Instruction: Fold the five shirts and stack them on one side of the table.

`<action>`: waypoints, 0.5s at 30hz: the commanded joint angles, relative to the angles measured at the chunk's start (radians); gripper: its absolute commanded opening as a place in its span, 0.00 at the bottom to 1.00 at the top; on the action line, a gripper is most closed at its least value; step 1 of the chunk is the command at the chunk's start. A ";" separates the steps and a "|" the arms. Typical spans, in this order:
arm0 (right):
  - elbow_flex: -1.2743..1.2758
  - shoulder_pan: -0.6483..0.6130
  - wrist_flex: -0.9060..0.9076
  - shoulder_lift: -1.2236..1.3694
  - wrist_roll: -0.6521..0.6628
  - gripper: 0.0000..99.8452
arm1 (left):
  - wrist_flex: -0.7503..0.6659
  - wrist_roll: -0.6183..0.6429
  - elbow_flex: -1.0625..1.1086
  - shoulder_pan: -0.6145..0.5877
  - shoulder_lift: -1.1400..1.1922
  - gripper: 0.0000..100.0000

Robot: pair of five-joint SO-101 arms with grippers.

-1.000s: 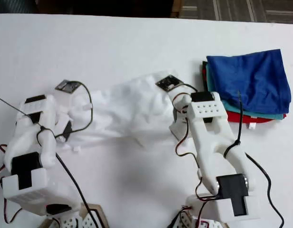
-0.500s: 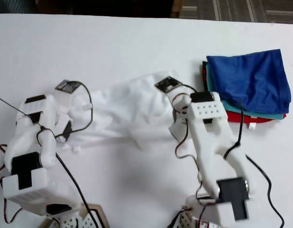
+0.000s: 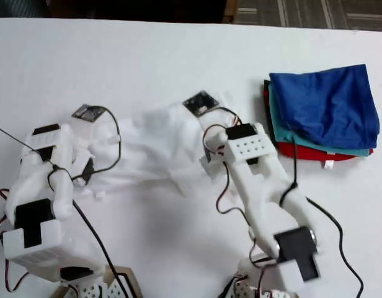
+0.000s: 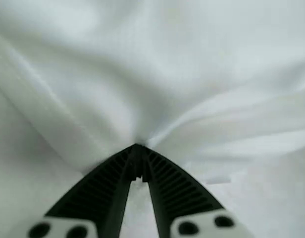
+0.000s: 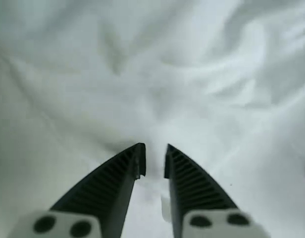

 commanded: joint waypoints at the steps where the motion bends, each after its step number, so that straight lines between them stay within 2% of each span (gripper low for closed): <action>1: -0.005 0.002 0.028 0.064 -0.009 0.03 | -0.020 -0.011 0.004 -0.011 0.009 0.03; 10: -0.040 0.010 0.018 0.140 0.068 0.02 | -0.020 -0.011 0.004 -0.009 0.009 0.03; 15: -0.123 -0.013 0.150 0.012 0.077 0.06 | -0.020 -0.011 0.004 -0.009 0.009 0.03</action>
